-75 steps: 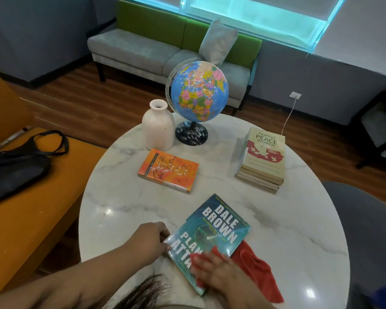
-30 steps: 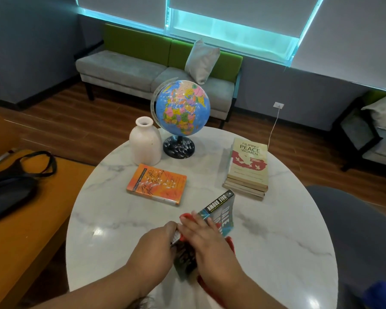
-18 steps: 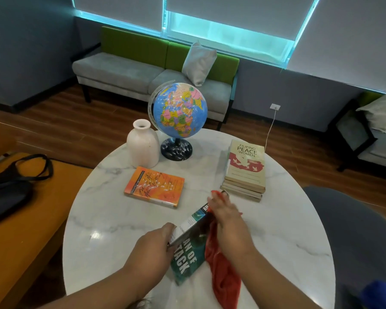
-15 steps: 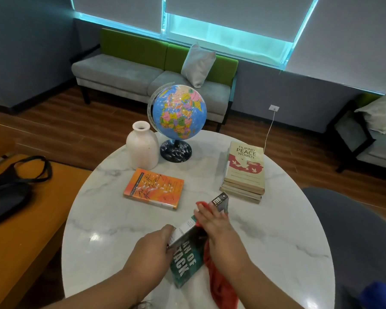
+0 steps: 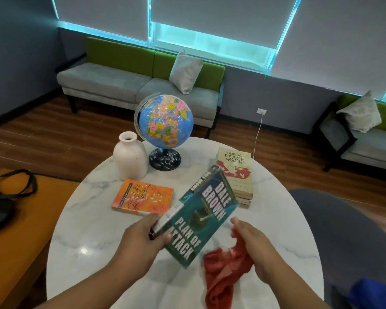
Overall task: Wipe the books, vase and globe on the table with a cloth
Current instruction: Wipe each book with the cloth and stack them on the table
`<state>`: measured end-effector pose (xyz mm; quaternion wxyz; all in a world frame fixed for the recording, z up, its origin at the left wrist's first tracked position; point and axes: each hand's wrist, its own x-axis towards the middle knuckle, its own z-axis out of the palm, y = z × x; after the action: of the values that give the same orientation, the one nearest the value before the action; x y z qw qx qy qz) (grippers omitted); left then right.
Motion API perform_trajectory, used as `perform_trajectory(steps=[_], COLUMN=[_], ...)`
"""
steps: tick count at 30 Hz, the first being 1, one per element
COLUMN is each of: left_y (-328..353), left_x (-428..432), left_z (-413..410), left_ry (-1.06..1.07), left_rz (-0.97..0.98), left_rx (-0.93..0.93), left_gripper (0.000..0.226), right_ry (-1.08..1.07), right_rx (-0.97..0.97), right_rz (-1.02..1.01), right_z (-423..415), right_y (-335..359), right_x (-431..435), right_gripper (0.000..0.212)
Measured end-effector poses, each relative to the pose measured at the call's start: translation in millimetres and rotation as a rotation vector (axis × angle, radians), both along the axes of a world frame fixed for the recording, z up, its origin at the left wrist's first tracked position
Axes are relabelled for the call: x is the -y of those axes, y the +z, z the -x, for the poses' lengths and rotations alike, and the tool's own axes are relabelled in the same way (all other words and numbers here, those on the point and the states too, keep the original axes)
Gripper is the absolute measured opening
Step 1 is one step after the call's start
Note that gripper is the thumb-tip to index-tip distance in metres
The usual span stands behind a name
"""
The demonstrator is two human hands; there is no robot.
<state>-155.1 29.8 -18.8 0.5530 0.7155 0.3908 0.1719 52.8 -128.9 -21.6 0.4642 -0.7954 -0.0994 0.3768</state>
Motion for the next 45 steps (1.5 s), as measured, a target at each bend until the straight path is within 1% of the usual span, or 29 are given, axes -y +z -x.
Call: perform_trajectory(steps=[3, 5, 7, 9, 12, 15, 20, 23, 26, 29, 33, 36, 42, 45], left_y=[11.2, 18.6, 22.5, 21.6, 16.9, 13.0, 4.6, -7.7, -22.6, -31.7, -45.7, -51.3, -60.2, -60.8], left_x=[-1.2, 0.0, 1.0, 0.0, -5.3, -16.2, -42.8, -53.0, -55.2, -53.1, -54.7, -56.1, -54.4, -56.2], left_z=[-29.4, -52.3, -73.9, -97.2, -134.5, -170.9, -223.7, -246.7, -262.0, -267.3, -269.6, -268.5, -264.2, -263.4], left_ry=[0.014, -0.011, -0.027, -0.041, -0.052, -0.043, -0.051, -0.028, -0.009, 0.004, 0.006, 0.010, 0.001, -0.028], left_rz=[0.183, 0.295, 0.374, 0.430, 0.488, 0.456, 0.380, 0.336, 0.335, 0.309, 0.232, 0.183, 0.080, 0.038], left_rx=[0.153, 0.238, 0.284, 0.302, 0.303, 0.249, 0.117, 0.032, -0.021, -0.052, -0.075, -0.087, -0.127, -0.160], left_gripper=[0.020, 0.017, 0.017, 0.018, 0.025, 0.023, 0.028, 0.028, 0.028, 0.023, 0.027, 0.027, 0.025, 0.028], right_ry=[0.092, 0.156, 0.137, 0.066, -0.018, -0.043, -0.103, -0.124, -0.137, -0.120, -0.074, -0.048, -0.039, -0.040], right_rx=[-0.159, -0.193, -0.162, -0.118, -0.036, 0.031, 0.117, 0.121, 0.104, 0.106, 0.147, 0.216, 0.219, 0.238], right_rz=[-0.137, -0.198, -0.257, -0.318, -0.354, -0.339, -0.280, -0.255, -0.217, -0.154, -0.092, -0.024, 0.015, 0.034], right_z=[-3.6, -10.8, -21.0, -38.3, -69.3, -99.5, -145.8, -165.6, -182.4, -191.1, -193.8, -194.2, -191.9, -188.8], right_y=[8.1, 10.7, 12.5, 11.7, 16.5, 22.6, 16.8, 9.6, -3.6, -14.9, -23.1, -24.9, -29.3, -27.2], right_x=[-4.7, -6.9, -9.1, -11.5, -19.4, -31.3, -51.1, -62.1, -69.6, -71.4, -73.6, -75.9, -74.8, -75.0], right_gripper=[0.026, 0.024, 0.028, 0.032, 0.031, 0.026, 0.025, 0.020, 0.023, 0.025, 0.028, 0.030, 0.030, 0.034])
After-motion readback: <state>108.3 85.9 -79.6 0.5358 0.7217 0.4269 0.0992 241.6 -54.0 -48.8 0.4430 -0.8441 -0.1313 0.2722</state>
